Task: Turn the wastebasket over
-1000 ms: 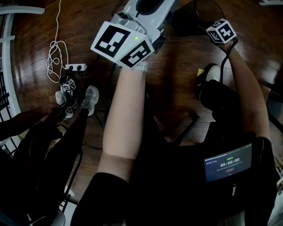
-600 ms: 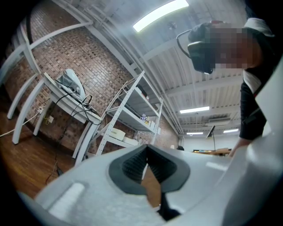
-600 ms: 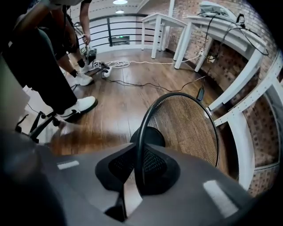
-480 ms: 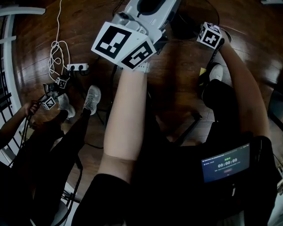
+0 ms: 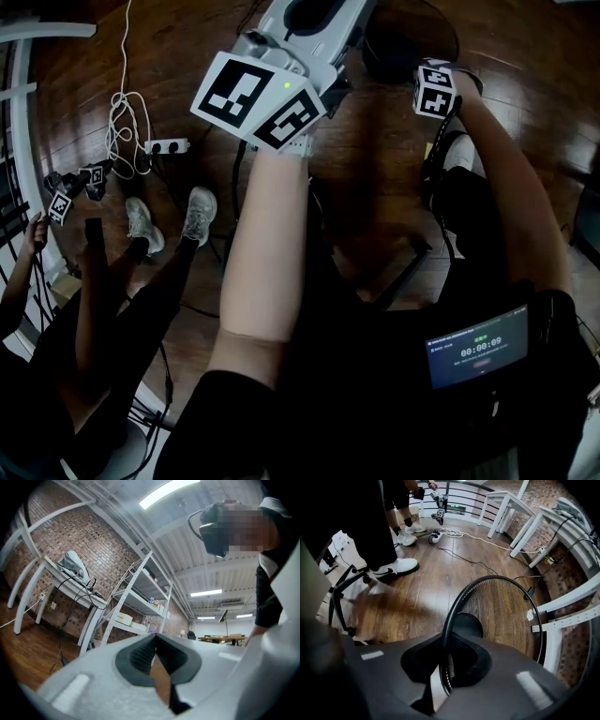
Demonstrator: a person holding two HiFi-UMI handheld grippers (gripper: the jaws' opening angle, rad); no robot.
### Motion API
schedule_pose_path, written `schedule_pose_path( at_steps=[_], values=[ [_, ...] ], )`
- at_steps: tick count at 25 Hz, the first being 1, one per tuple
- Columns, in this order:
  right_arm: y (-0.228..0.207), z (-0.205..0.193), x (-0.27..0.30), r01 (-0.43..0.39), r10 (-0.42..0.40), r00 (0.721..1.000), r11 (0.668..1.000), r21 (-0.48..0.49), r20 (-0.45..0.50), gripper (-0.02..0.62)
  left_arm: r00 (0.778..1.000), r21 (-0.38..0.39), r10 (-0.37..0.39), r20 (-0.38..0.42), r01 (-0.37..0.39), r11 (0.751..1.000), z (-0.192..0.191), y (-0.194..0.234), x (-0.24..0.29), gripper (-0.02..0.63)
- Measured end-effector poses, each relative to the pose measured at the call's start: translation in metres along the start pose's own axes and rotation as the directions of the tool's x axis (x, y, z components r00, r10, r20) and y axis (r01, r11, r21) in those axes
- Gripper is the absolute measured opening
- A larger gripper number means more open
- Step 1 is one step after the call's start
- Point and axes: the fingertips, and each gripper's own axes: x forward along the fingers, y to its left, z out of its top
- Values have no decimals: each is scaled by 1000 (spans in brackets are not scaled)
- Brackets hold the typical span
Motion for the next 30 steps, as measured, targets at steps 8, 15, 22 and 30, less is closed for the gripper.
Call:
schedule_pose_path(
  at_steps=[8, 15, 22, 30],
  values=[
    [-1, 0, -25, 41, -38, 996, 998, -41, 75, 140, 1000, 15, -6, -24, 6, 1000, -3, -5, 5, 2],
    [-22, -2, -118, 118, -129, 945, 992, 55, 302, 137, 997, 48, -10, -80, 14, 999, -4, -13, 24, 2],
    [-64, 20, -346, -95, -573, 395, 752, 653, 718, 8, 978, 129, -98, -183, 123, 984, -44, -54, 29, 1],
    [-43, -11, -408, -190, -685, 155, 686, 702, 712, 9, 981, 167, -98, -167, 127, 978, -60, -90, 53, 1]
  ],
)
